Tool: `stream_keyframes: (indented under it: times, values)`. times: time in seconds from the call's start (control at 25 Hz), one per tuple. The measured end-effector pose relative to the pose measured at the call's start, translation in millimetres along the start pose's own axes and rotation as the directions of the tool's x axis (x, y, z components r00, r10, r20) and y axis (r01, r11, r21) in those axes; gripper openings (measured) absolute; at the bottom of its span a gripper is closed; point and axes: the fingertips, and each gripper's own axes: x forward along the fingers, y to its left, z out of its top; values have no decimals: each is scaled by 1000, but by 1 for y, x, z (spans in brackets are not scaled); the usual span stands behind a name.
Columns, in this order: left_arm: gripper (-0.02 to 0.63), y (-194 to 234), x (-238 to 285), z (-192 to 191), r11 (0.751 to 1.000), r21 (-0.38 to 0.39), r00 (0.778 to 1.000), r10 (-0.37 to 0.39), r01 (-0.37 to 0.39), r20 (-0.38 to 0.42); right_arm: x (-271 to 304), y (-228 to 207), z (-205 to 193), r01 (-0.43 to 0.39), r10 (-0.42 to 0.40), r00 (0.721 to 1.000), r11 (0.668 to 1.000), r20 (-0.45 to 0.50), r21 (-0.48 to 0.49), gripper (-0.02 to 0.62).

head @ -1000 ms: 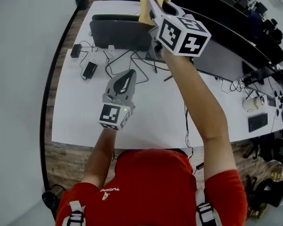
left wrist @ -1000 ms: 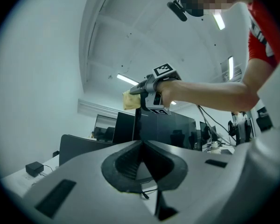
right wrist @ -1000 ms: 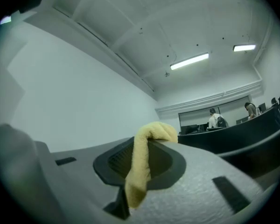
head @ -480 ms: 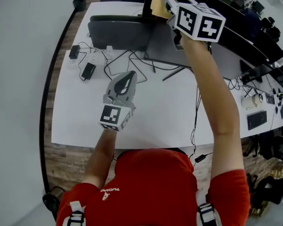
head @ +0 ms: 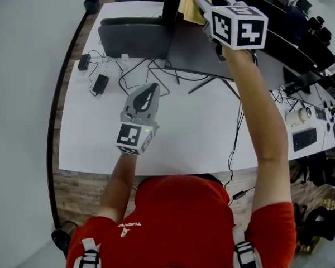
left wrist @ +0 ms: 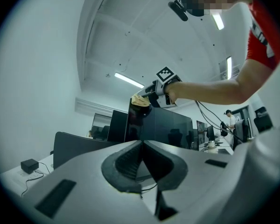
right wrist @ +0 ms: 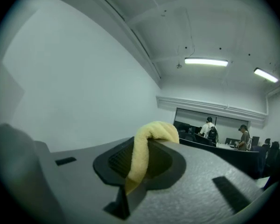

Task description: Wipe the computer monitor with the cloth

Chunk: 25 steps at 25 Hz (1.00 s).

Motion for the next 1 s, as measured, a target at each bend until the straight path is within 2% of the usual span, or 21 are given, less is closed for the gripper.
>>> stream_keyframes:
  times: [0.32,1.0]
  values:
    - [11,-46,21,-2,999,34,1000,-19,20,-16,-45,-54,-25,25,-29,998,997,-52,-76,58]
    - [11,-178,95,-26,993,98,996,-51,59,-76,-171,-235,-99,101,-111,991,987,-76,-123,58]
